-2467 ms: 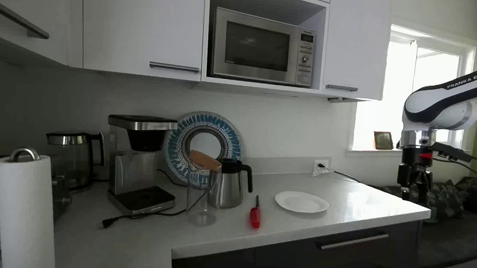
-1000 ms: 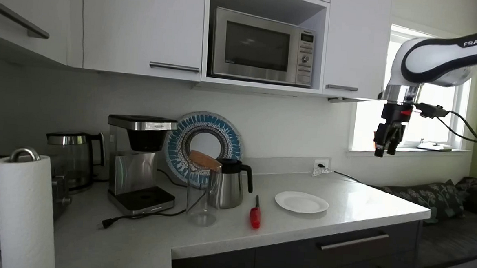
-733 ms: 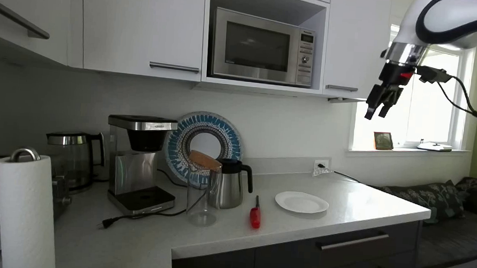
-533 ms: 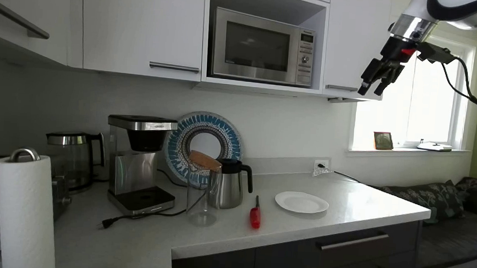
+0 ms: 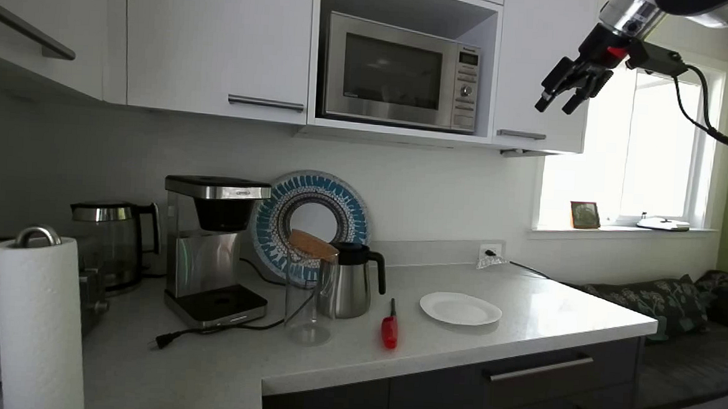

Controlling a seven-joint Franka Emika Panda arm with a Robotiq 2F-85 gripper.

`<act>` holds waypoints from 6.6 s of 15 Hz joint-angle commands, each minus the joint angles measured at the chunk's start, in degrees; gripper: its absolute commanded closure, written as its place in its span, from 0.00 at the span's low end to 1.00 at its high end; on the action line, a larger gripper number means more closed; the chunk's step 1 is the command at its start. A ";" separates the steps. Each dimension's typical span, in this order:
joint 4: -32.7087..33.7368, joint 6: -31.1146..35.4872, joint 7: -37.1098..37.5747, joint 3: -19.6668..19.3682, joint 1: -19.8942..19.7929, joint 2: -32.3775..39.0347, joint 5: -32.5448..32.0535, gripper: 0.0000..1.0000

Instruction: Push one button on the microwave

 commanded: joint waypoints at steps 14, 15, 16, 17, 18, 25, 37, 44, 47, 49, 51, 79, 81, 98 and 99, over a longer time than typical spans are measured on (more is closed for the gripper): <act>9.51 44.95 10.61 2.56 -3.17 22.92 -3.65 0.34; 10.37 47.03 12.44 3.27 -4.53 24.11 -5.20 0.42; 11.06 49.40 14.09 3.66 -5.81 25.24 -7.19 0.51; 11.59 51.49 16.09 4.19 -7.23 26.29 -9.28 0.58; 12.14 53.59 17.74 4.63 -8.45 27.24 -11.40 0.65; 15.50 59.40 33.05 8.43 -16.22 31.16 -28.54 1.00; 16.53 58.33 37.38 8.66 -16.01 31.61 -33.60 0.99; 16.66 58.33 37.39 8.70 -16.02 31.67 -33.60 0.99; 17.15 57.98 37.60 8.87 -15.98 32.12 -33.70 1.00; 17.53 57.37 37.94 9.01 -15.87 32.78 -33.34 1.00; 17.70 56.42 37.55 9.13 -15.61 33.28 -32.98 1.00; 32.38 48.57 39.32 8.64 -11.96 44.96 -40.19 1.00; 33.54 47.80 39.40 8.57 -11.69 45.57 -41.07 1.00; 35.06 42.76 36.17 10.00 -11.05 46.87 -42.18 1.00; 33.98 41.52 33.80 11.03 -11.50 45.76 -39.71 1.00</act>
